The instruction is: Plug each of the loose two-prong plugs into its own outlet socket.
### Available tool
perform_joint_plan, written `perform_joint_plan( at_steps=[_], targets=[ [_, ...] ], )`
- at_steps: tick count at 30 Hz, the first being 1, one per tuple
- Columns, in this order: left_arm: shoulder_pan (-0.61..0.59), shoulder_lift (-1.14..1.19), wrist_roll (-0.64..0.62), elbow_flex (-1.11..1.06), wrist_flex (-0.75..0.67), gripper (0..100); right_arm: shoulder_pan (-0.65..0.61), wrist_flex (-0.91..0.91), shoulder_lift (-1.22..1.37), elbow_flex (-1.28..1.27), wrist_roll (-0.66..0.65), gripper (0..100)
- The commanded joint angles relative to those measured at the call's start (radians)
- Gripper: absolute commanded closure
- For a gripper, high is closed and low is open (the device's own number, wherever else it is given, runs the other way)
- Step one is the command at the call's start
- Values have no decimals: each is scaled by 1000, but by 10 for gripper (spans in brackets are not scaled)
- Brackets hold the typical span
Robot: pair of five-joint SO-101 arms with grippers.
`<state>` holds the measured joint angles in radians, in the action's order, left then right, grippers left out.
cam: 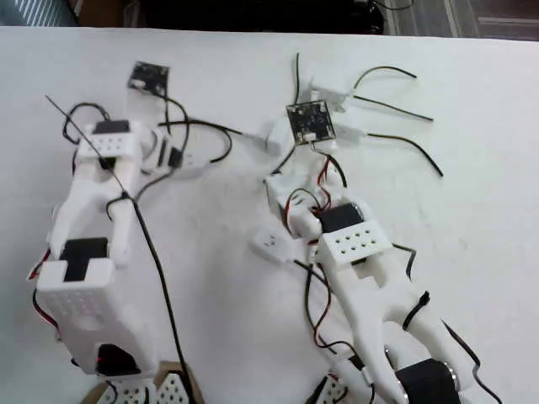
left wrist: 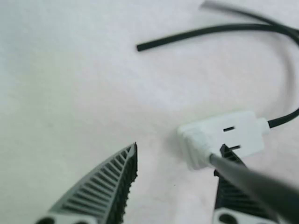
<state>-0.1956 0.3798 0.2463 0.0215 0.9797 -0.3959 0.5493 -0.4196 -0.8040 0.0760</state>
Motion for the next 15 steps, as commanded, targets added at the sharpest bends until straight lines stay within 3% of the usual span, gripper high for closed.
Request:
perform_joint_plan(
  at_steps=[1,8,15],
  targets=[
    [-58,-4,-8,215,150,728,8,-18,-38,5,5,745],
    [-73,-4,-3,437,450,730,10,-18,-38,5,5,745],
    [-68,-10,-6,583,646,732,10,-18,-38,5,5,745]
  ],
)
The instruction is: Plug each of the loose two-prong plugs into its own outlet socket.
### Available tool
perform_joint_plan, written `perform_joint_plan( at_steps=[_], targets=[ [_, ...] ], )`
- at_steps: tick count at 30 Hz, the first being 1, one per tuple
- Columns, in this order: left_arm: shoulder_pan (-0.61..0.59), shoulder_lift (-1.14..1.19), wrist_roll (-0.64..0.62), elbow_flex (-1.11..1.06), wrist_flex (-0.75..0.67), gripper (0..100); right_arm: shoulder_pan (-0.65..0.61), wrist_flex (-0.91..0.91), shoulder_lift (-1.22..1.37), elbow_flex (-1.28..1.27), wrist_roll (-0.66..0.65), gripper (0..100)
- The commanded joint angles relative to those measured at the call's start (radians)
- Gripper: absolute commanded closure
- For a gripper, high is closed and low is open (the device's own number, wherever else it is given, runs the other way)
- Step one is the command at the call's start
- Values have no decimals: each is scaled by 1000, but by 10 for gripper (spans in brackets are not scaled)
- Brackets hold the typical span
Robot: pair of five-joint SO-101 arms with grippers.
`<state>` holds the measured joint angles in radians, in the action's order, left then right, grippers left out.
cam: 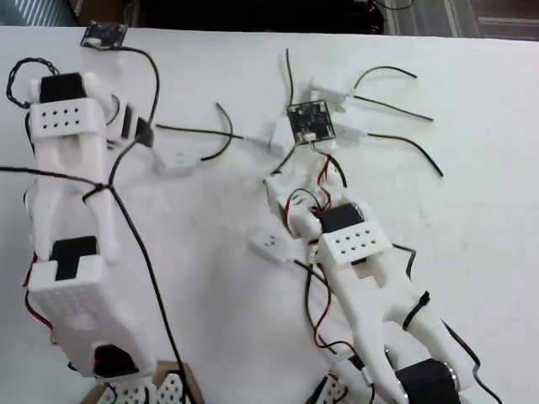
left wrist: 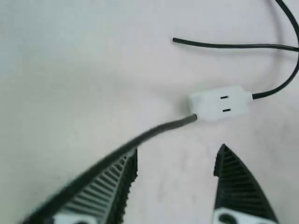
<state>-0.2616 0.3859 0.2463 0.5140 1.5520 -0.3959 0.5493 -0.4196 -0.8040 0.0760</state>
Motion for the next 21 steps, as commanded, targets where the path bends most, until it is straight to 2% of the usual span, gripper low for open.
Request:
perform_joint_plan(
  at_steps=[1,10,15,21],
  targets=[
    [-4,-27,-5,104,97,732,10,-18,-36,5,5,745],
    [-12,-272,-8,107,232,732,38,-7,-38,11,-3,745],
    [-4,-461,-3,-110,207,732,94,127,-38,101,-15,745],
    [-10,-750,-3,-446,60,730,133,400,-38,239,-124,745]
  ],
)
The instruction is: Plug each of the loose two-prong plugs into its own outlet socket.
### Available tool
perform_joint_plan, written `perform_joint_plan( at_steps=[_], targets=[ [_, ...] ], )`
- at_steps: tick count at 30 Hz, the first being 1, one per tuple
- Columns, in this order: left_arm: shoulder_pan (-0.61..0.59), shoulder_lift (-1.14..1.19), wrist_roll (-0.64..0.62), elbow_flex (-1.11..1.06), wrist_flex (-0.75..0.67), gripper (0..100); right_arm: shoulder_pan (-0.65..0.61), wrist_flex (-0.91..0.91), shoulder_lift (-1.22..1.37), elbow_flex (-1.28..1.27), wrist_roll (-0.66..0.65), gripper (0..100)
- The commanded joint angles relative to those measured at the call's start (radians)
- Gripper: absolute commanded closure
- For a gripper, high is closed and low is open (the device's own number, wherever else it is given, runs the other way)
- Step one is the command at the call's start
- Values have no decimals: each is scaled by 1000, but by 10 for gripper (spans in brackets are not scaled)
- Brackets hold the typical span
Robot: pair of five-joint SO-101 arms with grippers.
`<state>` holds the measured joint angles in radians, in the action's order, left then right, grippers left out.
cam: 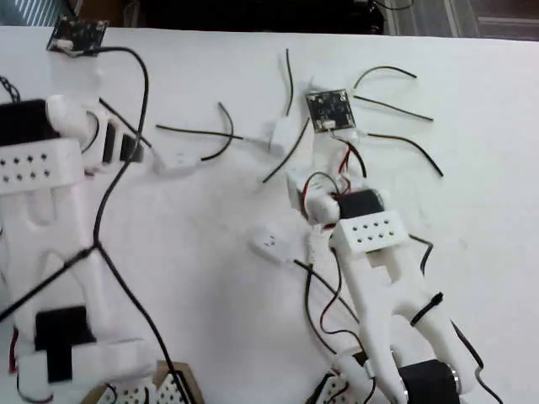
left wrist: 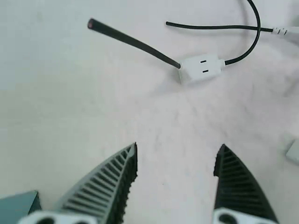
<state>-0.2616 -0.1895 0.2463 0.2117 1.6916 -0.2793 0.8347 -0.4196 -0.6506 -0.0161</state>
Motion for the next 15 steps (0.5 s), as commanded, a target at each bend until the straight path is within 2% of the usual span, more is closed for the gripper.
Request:
perform_joint_plan(
  at_steps=[1,10,15],
  targets=[
    [-10,-217,-3,-210,-110,729,15,156,-38,98,-37,745],
    [-10,-437,-3,-733,-379,729,10,394,-36,87,-31,745],
    [-5,-476,-8,-939,-491,731,-39,305,-36,-49,-29,745]
  ],
)
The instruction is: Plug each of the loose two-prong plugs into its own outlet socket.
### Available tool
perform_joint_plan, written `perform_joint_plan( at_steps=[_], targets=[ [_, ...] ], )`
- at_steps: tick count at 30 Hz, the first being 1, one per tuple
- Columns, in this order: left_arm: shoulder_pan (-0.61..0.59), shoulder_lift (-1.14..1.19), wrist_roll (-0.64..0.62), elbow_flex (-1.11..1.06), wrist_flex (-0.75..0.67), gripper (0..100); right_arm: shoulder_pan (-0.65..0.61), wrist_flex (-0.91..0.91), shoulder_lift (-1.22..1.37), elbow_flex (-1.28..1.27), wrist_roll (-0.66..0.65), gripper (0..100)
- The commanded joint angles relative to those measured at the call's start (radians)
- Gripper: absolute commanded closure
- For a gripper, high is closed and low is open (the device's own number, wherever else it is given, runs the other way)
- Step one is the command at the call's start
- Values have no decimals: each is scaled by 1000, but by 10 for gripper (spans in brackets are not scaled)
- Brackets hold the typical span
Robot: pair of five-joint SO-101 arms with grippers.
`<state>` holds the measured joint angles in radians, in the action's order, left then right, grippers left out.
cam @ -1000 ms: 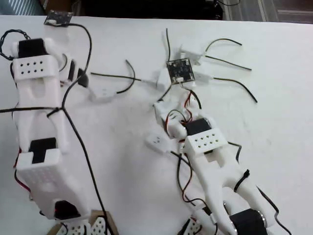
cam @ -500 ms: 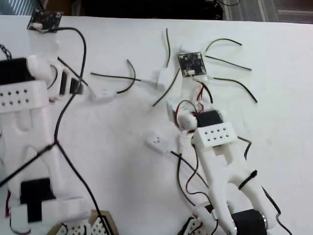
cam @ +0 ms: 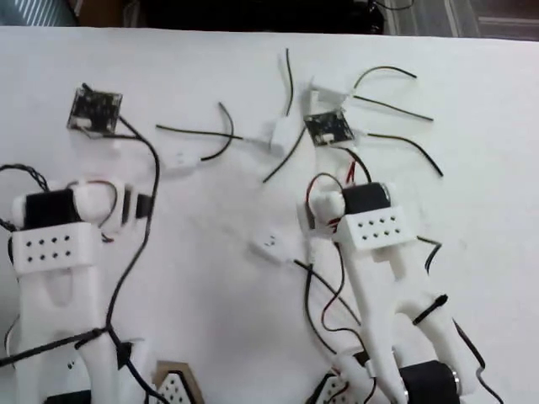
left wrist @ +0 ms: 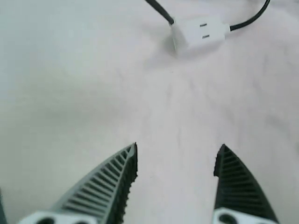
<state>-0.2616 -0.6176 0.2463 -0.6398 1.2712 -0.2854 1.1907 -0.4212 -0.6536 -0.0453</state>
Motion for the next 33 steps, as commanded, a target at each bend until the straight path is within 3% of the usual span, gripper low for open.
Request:
perform_joint_plan(
  at_steps=[1,6,11,19,24,27,33],
  targets=[
    [-5,-56,-8,-123,-95,731,-45,-85,-35,-78,0,745],
    [-10,-99,-6,-275,-198,731,-61,-206,-16,-158,57,757],
    [-10,-151,-5,-391,-269,731,-53,-271,160,-129,61,804],
    [-12,-219,-2,-542,-384,732,-51,-228,348,-32,115,813],
    [-12,-240,-2,-580,-422,732,-51,-194,314,49,117,993],
    [-12,-242,-2,-583,-420,732,-51,-166,237,112,110,981],
    [-12,-242,0,-597,-423,732,-44,-128,50,247,-64,981]
  ],
)
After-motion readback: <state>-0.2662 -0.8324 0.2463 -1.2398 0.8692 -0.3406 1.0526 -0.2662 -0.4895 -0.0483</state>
